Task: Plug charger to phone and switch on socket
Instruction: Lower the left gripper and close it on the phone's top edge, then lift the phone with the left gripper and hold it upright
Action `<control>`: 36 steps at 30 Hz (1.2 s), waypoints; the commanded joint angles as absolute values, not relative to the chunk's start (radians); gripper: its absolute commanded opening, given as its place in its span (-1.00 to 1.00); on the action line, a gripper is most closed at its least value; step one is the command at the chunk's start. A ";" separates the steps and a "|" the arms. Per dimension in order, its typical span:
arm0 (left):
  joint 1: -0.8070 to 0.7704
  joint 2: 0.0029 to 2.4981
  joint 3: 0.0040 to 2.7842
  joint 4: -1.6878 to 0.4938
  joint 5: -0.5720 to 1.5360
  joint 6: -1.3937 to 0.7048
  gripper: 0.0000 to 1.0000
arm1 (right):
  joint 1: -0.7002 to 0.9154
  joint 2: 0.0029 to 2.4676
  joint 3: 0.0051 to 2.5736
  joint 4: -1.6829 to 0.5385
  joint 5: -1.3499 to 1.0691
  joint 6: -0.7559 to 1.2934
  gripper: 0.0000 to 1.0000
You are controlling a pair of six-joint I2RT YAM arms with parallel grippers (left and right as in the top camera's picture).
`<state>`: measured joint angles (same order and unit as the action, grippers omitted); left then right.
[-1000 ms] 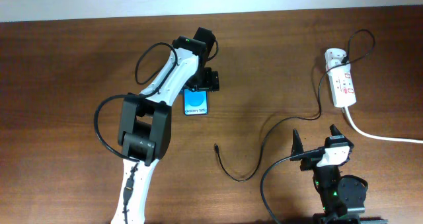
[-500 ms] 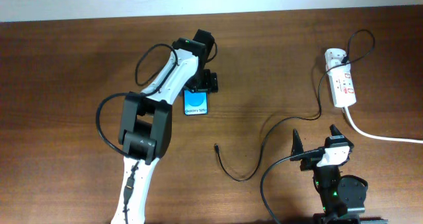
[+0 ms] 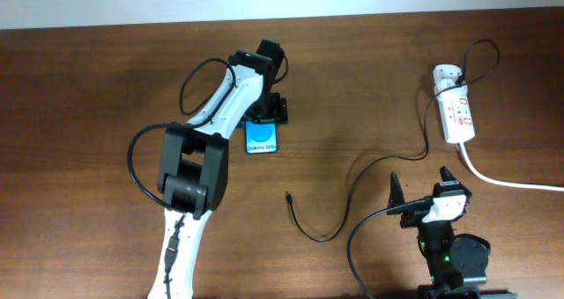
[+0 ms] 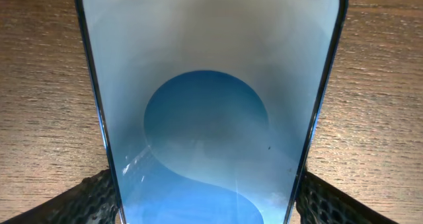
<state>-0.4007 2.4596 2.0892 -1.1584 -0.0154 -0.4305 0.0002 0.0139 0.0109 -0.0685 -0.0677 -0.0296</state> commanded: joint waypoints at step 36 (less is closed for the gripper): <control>-0.323 2.513 2.488 -1.588 0.410 -0.312 0.56 | 0.006 0.006 0.006 -0.075 -0.063 -0.030 0.97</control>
